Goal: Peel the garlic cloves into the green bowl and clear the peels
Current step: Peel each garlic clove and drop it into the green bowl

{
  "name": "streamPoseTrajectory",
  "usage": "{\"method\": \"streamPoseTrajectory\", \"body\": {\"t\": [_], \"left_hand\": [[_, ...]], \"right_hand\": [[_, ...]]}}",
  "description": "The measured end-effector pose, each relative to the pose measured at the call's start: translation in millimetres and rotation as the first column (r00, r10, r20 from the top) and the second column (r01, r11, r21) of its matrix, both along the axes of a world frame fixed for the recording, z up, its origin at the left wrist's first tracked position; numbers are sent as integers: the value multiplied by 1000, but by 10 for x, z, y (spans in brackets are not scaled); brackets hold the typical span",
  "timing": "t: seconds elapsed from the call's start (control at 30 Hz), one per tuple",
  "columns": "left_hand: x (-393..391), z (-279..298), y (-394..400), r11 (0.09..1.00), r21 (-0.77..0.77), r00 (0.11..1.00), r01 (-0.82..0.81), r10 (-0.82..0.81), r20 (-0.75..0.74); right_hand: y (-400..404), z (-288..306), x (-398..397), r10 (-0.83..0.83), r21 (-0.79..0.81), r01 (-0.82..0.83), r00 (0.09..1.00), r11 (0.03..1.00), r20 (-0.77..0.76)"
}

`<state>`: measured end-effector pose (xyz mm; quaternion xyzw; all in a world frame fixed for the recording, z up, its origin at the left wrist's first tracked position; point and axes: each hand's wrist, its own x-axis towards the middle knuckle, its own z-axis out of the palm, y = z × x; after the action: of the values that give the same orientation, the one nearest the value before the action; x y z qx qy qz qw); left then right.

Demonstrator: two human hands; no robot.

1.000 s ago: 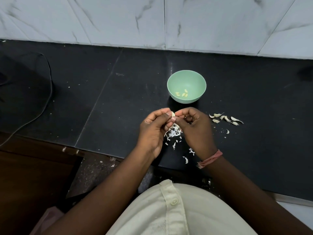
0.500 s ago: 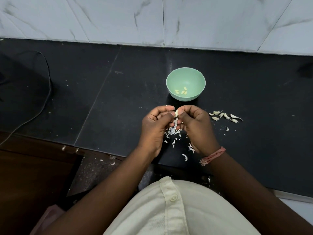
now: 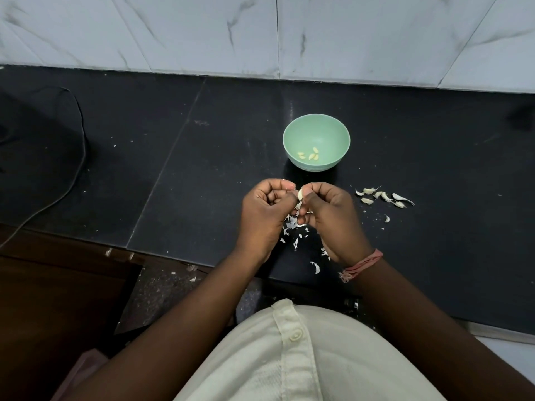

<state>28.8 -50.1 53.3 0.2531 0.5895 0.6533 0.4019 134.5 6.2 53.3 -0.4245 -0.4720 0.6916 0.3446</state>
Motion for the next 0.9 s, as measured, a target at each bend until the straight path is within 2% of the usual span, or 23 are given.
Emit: {"method": "streamPoseTrajectory", "body": {"t": [0.13, 0.3, 0.43, 0.63, 0.9], "left_hand": [[-2, -28, 3, 1000, 5, 1000, 18, -18, 24], [17, -34, 39, 1000, -1, 988, 16, -16, 154], [2, -14, 20, 1000, 26, 964, 14, -20, 264], [-41, 1, 15, 1000, 12, 998, 2, -2, 58], [-46, 59, 26, 998, -63, 999, 27, -25, 24]], "right_hand": [[14, -9, 10, 30, -1, -30, 999, 1000, -12], [8, -31, 6, 50, -17, -51, 997, 999, -66], [39, -57, 14, 40, 78, -42, 999, 996, 30], [95, 18, 93, 36, 369, -136, 964, 920, 265], [131, 4, 142, 56, 489, -260, 918, 832, 393]]}}
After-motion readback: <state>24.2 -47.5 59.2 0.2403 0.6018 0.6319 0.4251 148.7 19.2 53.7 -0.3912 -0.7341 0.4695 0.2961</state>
